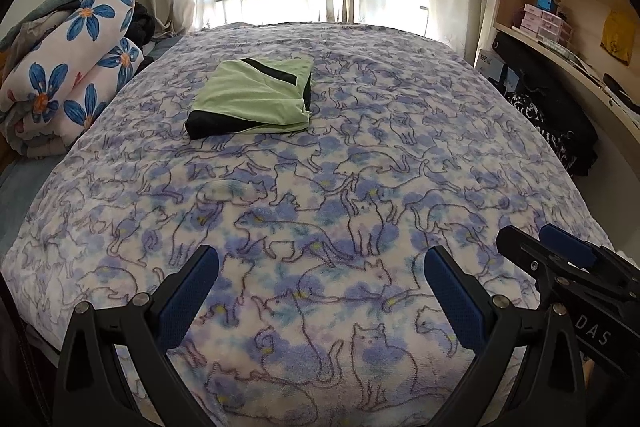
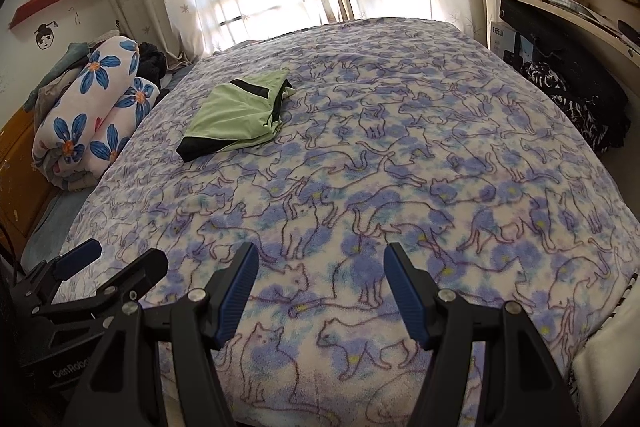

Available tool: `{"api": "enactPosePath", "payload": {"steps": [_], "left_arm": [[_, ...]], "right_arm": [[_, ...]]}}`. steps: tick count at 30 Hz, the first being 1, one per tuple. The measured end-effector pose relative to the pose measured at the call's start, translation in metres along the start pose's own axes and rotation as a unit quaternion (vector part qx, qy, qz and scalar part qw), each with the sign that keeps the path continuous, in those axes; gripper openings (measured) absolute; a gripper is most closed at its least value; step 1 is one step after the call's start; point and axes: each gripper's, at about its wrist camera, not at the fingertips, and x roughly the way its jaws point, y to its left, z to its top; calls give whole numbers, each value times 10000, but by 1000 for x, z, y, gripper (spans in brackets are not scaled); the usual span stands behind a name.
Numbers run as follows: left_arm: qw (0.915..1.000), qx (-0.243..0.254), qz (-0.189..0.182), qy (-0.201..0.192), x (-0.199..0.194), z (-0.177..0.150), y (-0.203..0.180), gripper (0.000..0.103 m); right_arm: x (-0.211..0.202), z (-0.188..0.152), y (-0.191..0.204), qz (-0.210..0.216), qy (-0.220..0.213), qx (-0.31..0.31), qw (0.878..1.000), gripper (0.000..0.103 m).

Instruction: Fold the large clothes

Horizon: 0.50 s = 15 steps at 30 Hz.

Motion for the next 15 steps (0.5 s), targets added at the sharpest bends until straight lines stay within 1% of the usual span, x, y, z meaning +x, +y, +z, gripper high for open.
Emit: {"api": "enactPosePath", "payload": {"steps": [6, 15], "left_arm": [[10000, 10, 12, -29, -3, 1, -1, 102], [10000, -30, 62, 41, -2, 2, -2, 102]], "right_arm": [[-5, 1, 3, -70, -97, 31, 9999, 65], [-5, 2, 0, -114, -67, 53, 9999, 65]]}}
